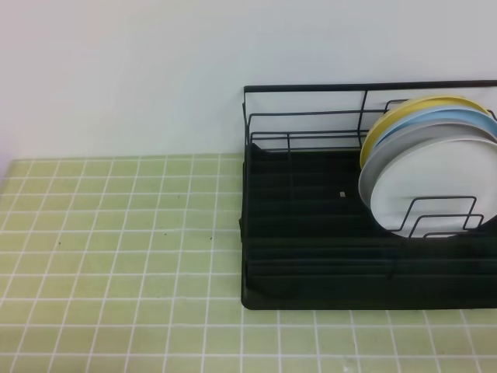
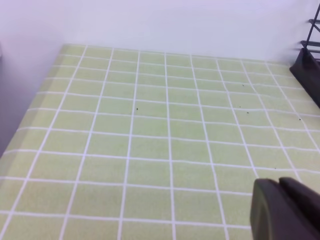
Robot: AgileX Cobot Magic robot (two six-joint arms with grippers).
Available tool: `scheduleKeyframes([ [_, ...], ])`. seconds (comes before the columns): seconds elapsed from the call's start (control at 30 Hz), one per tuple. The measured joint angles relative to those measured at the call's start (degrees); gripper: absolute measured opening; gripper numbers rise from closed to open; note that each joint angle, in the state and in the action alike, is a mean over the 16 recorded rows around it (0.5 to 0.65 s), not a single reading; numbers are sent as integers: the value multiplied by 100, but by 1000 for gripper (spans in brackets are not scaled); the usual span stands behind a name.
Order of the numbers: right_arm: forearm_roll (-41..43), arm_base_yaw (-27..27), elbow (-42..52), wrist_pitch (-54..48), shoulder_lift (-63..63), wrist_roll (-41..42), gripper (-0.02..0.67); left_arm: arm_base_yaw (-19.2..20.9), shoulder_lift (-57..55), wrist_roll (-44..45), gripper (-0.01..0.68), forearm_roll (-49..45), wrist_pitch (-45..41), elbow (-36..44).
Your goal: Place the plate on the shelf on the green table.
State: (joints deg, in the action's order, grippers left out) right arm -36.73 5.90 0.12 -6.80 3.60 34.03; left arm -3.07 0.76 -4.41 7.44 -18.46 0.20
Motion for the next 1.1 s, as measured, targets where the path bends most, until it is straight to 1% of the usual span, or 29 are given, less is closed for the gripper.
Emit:
scheduleKeyframes([
  [0.1, 1493, 0, 0, -240, 0, -1565, -2, 0, 0, 2, -2, 0, 0, 0],
  [0.17, 2326, -1, 0, -426, -4, -2428, -2, 0, 0, 3, -2, 0, 1, 0],
  [0.23, 2851, -14, -8, -610, -14, -3048, -2, 0, 0, 4, -2, 0, 2, 0],
  [0.33, 3320, -79, -8, -865, -62, -3513, -2, 0, 0, 6, -2, 0, 4, 0],
  [0.53, 3447, -422, -8, -1229, -277, -3499, -2, 0, -3, 6, -2, 1, 8, 0],
  [0.83, 3437, -1082, -1, -1350, -551, -3243, -2, 0, -9, 6, -2, 7, 10, 0],
  [0.97, 3415, -1233, -1, -1370, -554, -3167, -2, 0, -11, 6, -2, 10, 11, 0],
  [1.1, 3380, -1267, -8, -1370, -546, -3164, -2, 0, -11, 6, -2, 11, 11, 0],
])
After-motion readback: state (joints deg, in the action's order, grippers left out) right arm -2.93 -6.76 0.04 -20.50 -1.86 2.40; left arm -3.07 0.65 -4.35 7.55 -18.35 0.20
